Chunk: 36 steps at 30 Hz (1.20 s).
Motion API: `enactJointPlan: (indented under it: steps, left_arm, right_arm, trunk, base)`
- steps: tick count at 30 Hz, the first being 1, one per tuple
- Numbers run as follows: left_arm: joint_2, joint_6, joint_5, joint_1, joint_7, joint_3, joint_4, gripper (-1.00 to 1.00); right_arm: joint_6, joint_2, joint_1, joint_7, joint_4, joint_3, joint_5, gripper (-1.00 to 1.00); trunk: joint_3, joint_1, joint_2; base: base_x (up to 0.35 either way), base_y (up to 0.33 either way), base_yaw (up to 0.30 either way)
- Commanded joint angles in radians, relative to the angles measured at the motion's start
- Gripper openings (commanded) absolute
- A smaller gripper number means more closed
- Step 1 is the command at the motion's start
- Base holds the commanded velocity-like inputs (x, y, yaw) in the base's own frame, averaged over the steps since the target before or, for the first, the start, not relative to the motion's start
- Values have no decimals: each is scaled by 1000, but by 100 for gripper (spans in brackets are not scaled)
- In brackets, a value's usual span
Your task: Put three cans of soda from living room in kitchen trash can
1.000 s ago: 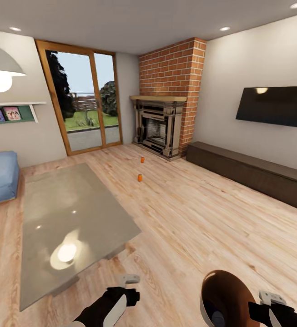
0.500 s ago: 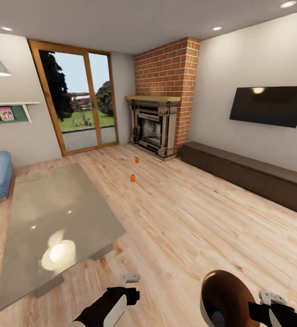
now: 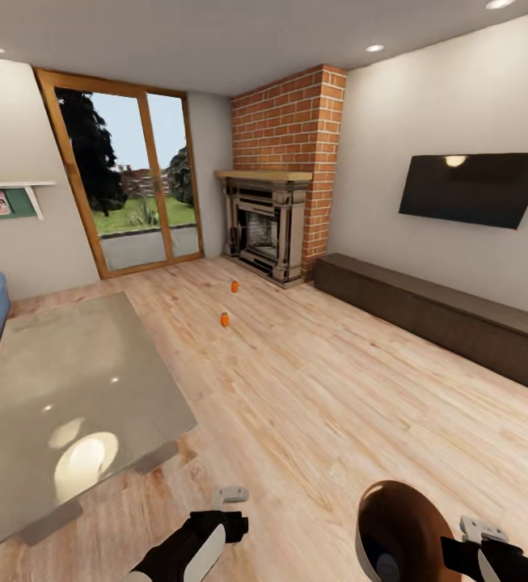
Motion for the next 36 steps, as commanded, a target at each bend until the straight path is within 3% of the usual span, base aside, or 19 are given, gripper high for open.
enactJointPlan:
  steps: [1,36]
  left_arm:
    - [0,0,0,0,0,0,0,100]
    - [0,-17,0,0,-1,0,-1,100]
  right_arm:
    - [1,0,0,7,-1,-2,-10,-100]
    - [1,1,0,8,-3,-2,-10,-100]
  trunk:
    - [0,0,0]
    - [0,0,0]
  base:
    - [229,-274,0]
    - [262,-255,0]
